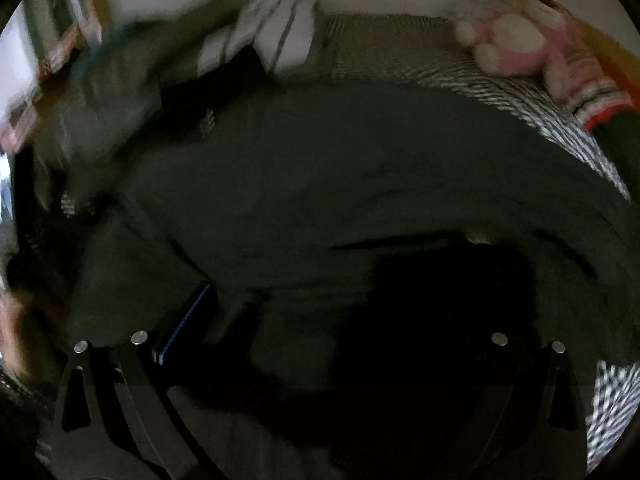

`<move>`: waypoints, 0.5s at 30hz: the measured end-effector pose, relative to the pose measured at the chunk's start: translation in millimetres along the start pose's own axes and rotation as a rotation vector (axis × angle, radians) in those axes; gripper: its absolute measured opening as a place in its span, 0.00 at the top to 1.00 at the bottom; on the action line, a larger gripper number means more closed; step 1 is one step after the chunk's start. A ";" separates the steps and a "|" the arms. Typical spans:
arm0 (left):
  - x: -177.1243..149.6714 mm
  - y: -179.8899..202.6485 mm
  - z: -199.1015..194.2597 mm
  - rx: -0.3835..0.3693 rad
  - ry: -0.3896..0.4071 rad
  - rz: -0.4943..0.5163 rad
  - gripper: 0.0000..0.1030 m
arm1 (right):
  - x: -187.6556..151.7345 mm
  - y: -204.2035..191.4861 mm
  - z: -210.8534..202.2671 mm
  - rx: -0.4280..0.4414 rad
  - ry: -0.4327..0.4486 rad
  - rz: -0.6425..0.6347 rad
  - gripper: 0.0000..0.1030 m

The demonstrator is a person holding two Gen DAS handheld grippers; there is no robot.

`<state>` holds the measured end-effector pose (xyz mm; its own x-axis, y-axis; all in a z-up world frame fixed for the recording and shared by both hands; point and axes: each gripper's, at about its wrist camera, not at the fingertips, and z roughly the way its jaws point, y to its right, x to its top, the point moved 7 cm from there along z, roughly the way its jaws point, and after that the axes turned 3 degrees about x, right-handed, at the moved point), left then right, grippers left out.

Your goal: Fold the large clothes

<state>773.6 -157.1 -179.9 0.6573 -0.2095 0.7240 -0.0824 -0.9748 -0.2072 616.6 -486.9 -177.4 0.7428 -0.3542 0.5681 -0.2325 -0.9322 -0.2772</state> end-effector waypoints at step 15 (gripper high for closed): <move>-63.6 391.2 -204.0 -0.785 -0.048 0.431 0.05 | -70.7 321.5 -190.7 -0.153 0.224 0.619 0.03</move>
<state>546.8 -540.8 -172.9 0.4802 -0.5832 0.6553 -0.8062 -0.5877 0.0677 369.6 -775.7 -158.9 0.2999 -0.8178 0.4912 -0.6721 -0.5465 -0.4996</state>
